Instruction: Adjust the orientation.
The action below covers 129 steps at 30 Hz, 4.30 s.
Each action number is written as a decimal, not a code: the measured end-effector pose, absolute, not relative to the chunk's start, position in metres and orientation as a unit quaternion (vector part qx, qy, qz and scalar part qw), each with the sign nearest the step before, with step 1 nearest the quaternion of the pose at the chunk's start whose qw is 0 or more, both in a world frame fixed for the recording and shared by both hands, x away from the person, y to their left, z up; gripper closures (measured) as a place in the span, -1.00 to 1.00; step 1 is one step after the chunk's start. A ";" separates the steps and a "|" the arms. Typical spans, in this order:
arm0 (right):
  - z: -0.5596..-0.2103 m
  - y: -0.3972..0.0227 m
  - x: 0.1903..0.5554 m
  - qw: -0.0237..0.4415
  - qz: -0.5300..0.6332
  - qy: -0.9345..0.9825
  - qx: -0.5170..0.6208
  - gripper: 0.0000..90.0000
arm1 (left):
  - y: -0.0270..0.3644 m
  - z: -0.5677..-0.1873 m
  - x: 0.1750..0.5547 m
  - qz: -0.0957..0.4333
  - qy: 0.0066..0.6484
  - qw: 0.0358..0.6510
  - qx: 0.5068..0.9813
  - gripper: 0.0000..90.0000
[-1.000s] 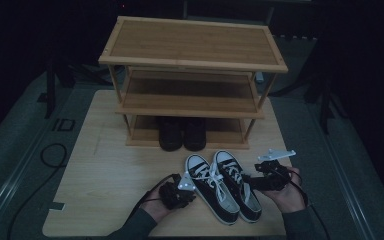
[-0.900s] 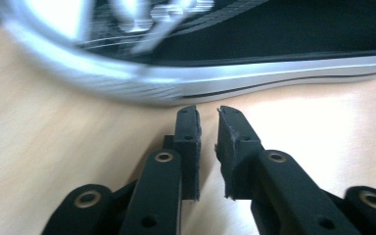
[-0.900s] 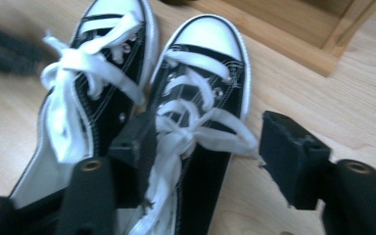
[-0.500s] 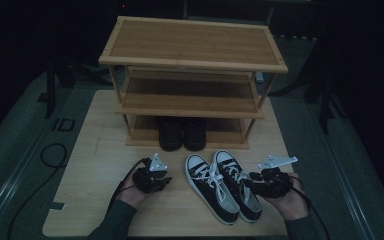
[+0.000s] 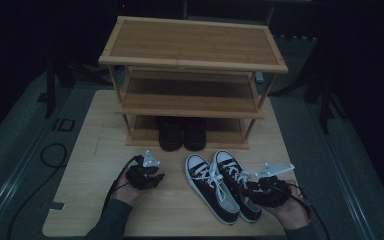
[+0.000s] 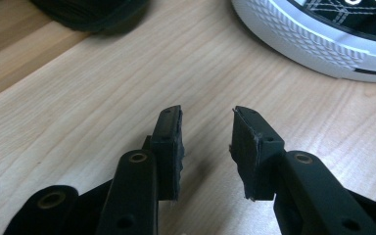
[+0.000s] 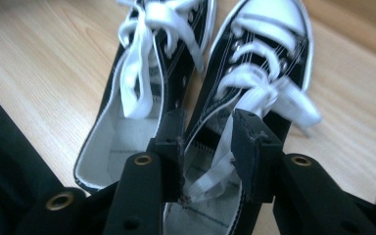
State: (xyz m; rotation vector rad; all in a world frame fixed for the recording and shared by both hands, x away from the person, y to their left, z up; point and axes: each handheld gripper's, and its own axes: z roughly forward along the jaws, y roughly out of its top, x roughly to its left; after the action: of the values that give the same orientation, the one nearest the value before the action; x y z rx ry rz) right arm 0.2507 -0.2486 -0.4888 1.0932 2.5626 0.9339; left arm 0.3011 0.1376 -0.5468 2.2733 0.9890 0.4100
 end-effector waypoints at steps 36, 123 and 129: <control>-0.506 -0.226 0.266 0.157 0.368 0.809 0.430 0.96 | 0.141 -0.550 0.304 0.160 0.382 0.302 0.859 0.42; -0.520 -0.216 0.296 0.064 0.307 0.869 0.383 0.91 | 0.165 -0.560 0.317 0.163 0.423 0.284 0.845 0.31; -0.516 -0.228 0.297 0.073 0.302 0.870 0.382 0.91 | 0.169 -0.562 0.320 0.165 0.429 0.280 0.843 0.29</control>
State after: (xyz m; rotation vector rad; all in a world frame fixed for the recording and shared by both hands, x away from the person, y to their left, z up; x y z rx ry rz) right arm 0.2975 -0.2277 -0.5158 1.1473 2.6150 0.9067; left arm 0.3204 0.1692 -0.5625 2.2589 1.1511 0.4430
